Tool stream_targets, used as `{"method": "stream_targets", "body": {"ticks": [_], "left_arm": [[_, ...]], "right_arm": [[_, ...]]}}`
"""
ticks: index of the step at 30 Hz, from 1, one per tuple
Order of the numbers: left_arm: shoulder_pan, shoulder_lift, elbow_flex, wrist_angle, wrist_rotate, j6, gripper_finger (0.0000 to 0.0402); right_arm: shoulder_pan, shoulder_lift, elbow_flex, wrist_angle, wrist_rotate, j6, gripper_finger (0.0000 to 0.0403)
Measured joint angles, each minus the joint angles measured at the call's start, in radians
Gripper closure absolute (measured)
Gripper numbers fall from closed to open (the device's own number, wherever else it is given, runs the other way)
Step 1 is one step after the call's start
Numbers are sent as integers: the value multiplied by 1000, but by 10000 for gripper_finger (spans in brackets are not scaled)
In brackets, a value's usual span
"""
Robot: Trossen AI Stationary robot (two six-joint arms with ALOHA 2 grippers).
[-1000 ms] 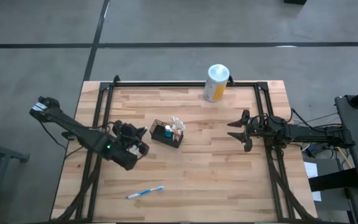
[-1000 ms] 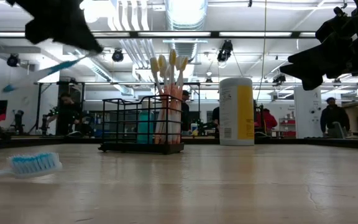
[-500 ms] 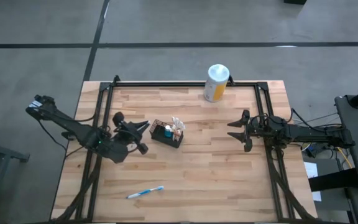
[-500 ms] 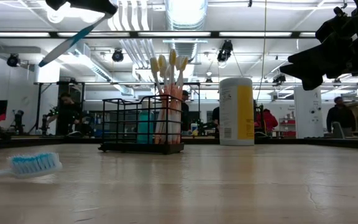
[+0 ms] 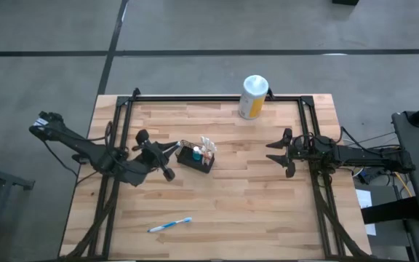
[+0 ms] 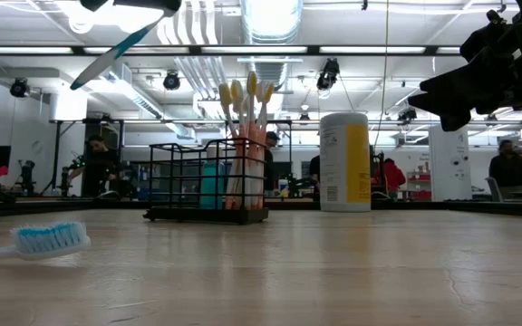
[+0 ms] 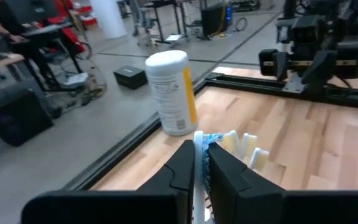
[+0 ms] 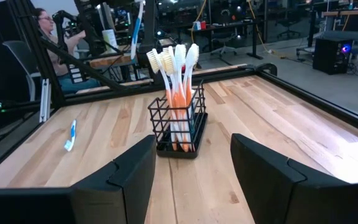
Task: Pick & Place toothbrushing station
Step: Put the blue toothbrush into the left section of the wire organizer
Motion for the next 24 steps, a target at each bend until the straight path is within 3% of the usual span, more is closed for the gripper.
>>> {"method": "stream_targets", "body": {"ticks": [7,11,24], "left_arm": [[80,-60,-2,32,174,92,371],[140,-105,-49,140,267,171,371],[331,-191,-418,884,659,369,370]], "right_arm": [[0,0,0,0,0,0,199],[0,0,0,0,0,0,199],[0,0,0,0,0,0,199]]}}
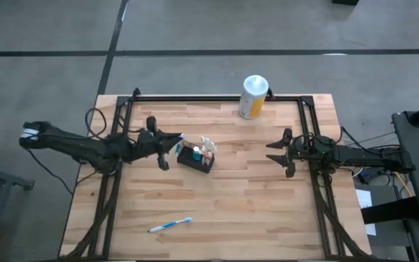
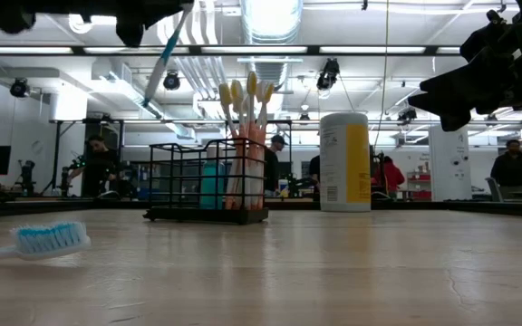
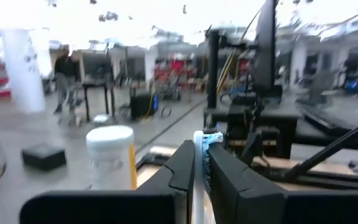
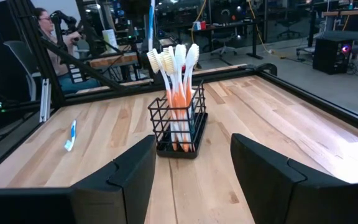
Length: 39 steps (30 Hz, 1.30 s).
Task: Pick & Place toothbrushing station
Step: Put the blue toothbrush into the left section of the wire organizer
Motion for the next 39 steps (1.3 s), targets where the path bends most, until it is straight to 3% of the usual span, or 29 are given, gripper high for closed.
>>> {"method": "stream_targets", "body": {"ticks": [4,11,21,32,39], "left_arm": [[48,0,-81,149,97,11,370],[131,15,-108,174,163,25,370],[289,68,-108,247,384,-35,369],[299,176,-151,406,400,-101,369],[299,197,-186,420,397,-125,369]], "right_arm": [[0,0,0,0,0,0,199],[0,0,0,0,0,0,199],[0,0,0,0,0,0,199],[0,0,0,0,0,0,199],[0,0,0,0,0,0,199]]}}
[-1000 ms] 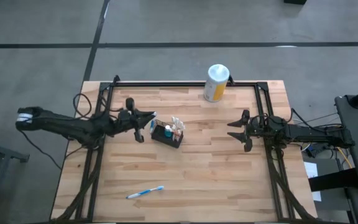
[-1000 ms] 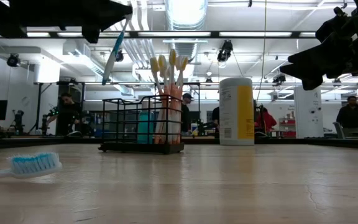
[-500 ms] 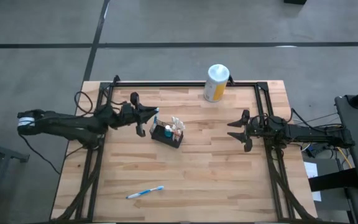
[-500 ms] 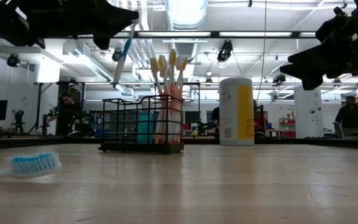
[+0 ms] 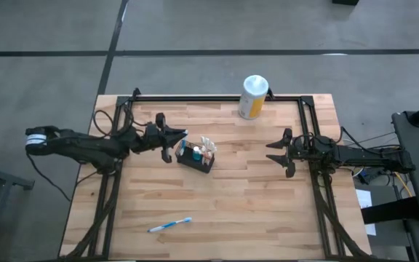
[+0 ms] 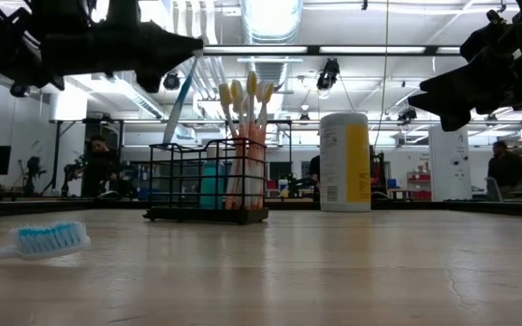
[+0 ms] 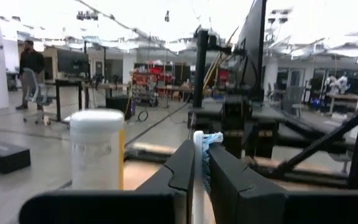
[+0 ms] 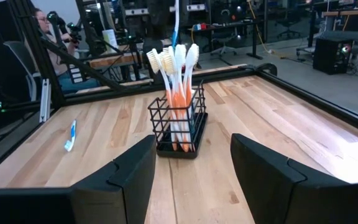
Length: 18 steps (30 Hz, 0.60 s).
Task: Pick & Place toothbrushing station
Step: Put the blue toothbrush into the left section of the wire organizer
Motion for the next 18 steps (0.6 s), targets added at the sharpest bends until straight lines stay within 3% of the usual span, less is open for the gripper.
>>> {"method": "stream_targets", "body": {"ticks": [18], "left_arm": [[5,1,-182,177,-34,-62,369]], "right_arm": [[0,0,0,0,0,0,199]]}}
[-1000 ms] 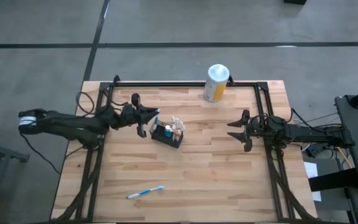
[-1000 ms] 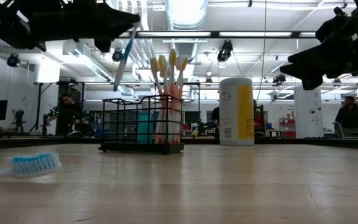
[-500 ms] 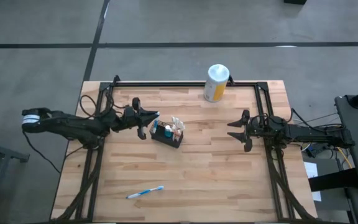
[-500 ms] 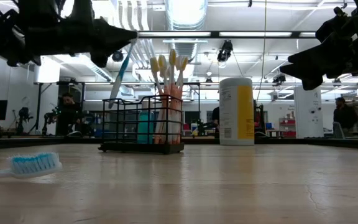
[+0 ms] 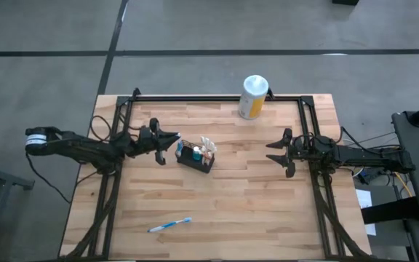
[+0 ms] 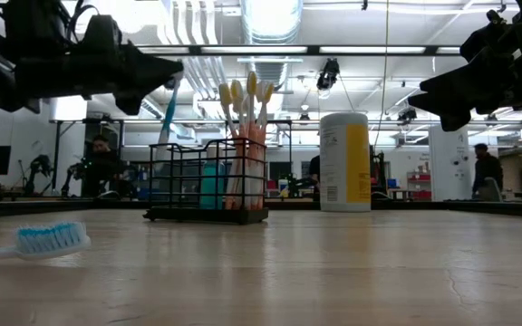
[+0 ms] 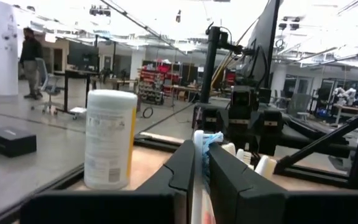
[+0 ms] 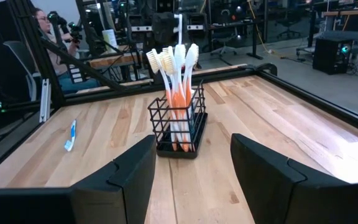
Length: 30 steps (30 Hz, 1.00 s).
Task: Pick & Place toothbrushing station
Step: Put the blue toothbrush into the left section of the wire organizer
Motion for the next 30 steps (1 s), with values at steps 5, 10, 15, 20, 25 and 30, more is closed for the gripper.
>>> {"method": "stream_targets", "body": {"ticks": [5,10,15,20,25,30], "left_arm": [[0,0,-34,-2,-1,-27,369],[0,0,-72,-3,-3,-86,369],[0,0,-78,-3,-9,-96,367],[0,0,-78,-3,-9,-96,347],[0,0,-78,-6,-3,-96,303],[0,0,-78,-6,1,-97,270]], "right_arm": [[0,0,0,0,0,0,199],[0,0,0,0,0,0,199],[0,0,0,0,0,0,199],[0,0,0,0,0,0,199],[0,0,0,0,0,0,199],[0,0,0,0,0,0,199]]}}
